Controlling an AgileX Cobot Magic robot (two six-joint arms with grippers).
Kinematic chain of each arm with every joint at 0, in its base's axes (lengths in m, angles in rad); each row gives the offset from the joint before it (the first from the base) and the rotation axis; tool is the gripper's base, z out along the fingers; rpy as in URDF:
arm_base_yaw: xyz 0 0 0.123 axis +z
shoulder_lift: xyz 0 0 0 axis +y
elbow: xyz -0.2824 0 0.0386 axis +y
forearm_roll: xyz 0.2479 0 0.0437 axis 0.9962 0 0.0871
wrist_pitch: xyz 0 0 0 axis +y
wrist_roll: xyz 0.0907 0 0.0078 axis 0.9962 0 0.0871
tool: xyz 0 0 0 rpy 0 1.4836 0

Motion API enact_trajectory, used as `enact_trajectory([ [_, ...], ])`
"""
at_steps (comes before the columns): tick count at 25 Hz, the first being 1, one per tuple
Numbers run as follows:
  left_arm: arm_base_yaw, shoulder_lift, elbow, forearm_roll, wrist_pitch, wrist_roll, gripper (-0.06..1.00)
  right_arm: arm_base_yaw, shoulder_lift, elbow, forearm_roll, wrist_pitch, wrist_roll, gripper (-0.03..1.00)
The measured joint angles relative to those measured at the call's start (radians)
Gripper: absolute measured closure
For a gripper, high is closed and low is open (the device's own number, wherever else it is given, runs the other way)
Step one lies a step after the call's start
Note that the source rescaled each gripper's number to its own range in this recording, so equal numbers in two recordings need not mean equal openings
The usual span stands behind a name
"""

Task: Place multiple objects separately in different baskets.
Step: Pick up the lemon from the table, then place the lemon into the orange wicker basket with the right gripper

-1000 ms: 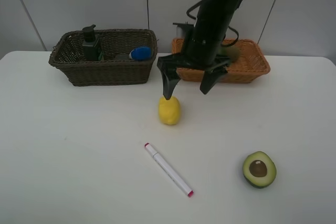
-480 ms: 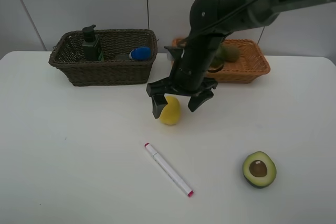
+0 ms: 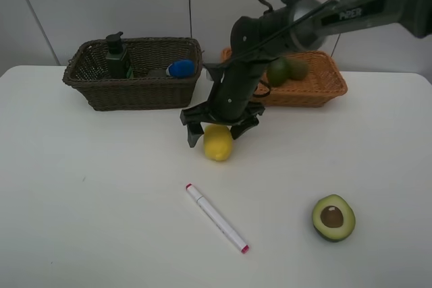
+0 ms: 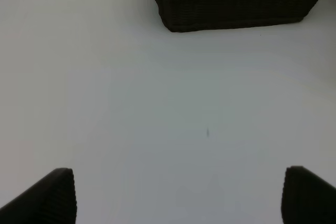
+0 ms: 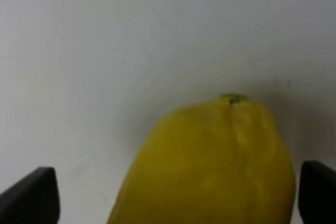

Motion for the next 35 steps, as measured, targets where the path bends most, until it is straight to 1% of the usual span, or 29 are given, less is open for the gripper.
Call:
enact_trajectory([
  [6, 0.0, 0.0, 0.0, 0.0, 0.0, 0.0, -0.05, 0.0, 0.032, -0.006, -0.013, 0.014, 0.002, -0.03],
  [8, 0.0, 0.0, 0.0, 0.0, 0.0, 0.0, -0.05, -0.001, 0.033, -0.007, -0.019, 0.015, 0.002, 0.0],
  [9, 0.0, 0.0, 0.0, 0.0, 0.0, 0.0, -0.05, -0.001, 0.033, -0.007, -0.027, 0.016, 0.002, 0.04],
  [11, 0.0, 0.0, 0.0, 0.0, 0.0, 0.0, -0.05, -0.001, 0.034, -0.007, -0.04, 0.018, 0.002, 0.15],
  [13, 0.0, 0.0, 0.0, 0.0, 0.0, 0.0, -0.05, -0.002, 0.036, -0.007, -0.044, 0.026, 0.002, 0.32],
  [14, 0.0, 0.0, 0.0, 0.0, 0.0, 0.0, -0.05, -0.002, 0.037, -0.007, -0.049, 0.032, 0.0, 0.35],
  [15, 0.0, 0.0, 0.0, 0.0, 0.0, 0.0, -0.05, -0.002, 0.037, -0.01, -0.05, 0.045, -0.007, 0.35],
  [17, 0.0, 0.0, 0.0, 0.0, 0.0, 0.0, -0.05, -0.002, 0.037, -0.029, -0.052, 0.1, -0.028, 0.35],
  [20, 0.0, 0.0, 0.0, 0.0, 0.0, 0.0, -0.05, -0.002, 0.02, -0.107, -0.068, 0.215, -0.048, 0.35],
  [22, 0.0, 0.0, 0.0, 0.0, 0.0, 0.0, -0.05, -0.002, -0.011, -0.182, -0.106, 0.289, -0.051, 0.35],
  [25, 0.0, 0.0, 0.0, 0.0, 0.0, 0.0, -0.05, -0.007, -0.052, -0.327, -0.194, 0.359, -0.051, 0.35],
  [26, 0.0, 0.0, 0.0, 0.0, 0.0, 0.0, -0.05, -0.015, -0.059, -0.375, -0.22, 0.368, -0.051, 0.35],
  [28, 0.0, 0.0, 0.0, 0.0, 0.0, 0.0, -0.05, -0.044, -0.062, -0.437, -0.255, 0.361, -0.048, 0.35],
  [35, 0.0, 0.0, 0.0, 0.0, 0.0, 0.0, -0.05, -0.208, -0.025, -0.463, -0.289, 0.182, -0.047, 0.35],
])
